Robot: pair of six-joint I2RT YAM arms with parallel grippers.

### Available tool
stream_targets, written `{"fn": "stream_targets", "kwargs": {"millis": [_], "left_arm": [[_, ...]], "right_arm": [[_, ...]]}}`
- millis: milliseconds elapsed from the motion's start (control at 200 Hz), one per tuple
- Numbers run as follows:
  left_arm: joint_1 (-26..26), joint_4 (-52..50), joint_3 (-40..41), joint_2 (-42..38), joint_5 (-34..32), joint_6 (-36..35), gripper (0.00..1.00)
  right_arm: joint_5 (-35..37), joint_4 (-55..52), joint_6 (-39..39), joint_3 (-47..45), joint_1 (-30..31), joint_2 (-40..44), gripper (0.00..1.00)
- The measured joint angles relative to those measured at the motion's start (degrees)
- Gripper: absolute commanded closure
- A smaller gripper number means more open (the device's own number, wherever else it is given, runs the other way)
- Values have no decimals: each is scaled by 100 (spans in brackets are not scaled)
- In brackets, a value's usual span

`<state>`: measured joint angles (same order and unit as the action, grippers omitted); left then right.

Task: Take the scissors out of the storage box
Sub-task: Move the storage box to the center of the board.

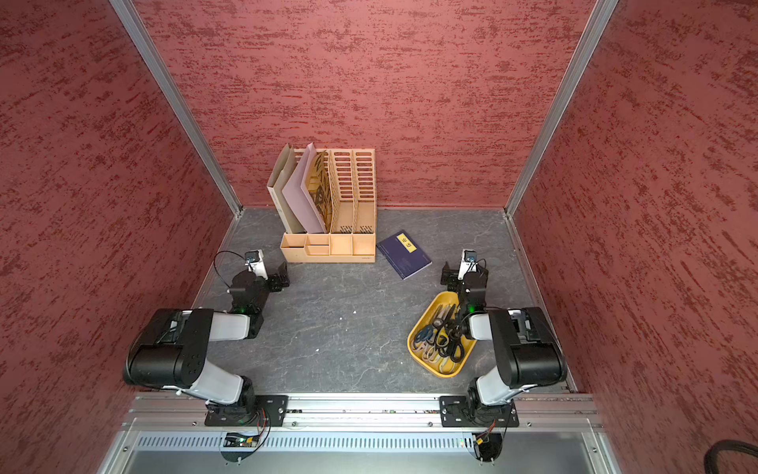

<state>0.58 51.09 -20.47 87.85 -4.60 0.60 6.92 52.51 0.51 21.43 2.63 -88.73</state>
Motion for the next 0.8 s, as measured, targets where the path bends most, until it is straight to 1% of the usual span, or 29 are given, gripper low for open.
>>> {"fn": "stream_targets", "kwargs": {"millis": [411, 626, 726, 801], "left_arm": [[7, 0, 0, 0, 4, 2, 0], [76, -2, 0, 0, 114, 7, 0], [35, -2, 0, 0, 85, -2, 0], [-55, 2, 0, -2, -44, -9, 0]], "right_arm": [[-55, -2, -2, 0, -13, 0, 2], [-48, -35, -9, 0, -22, 35, 2], [129, -649, -57, 74, -13, 492, 2], [358, -1775, -278, 525, -11, 1084, 2]]}}
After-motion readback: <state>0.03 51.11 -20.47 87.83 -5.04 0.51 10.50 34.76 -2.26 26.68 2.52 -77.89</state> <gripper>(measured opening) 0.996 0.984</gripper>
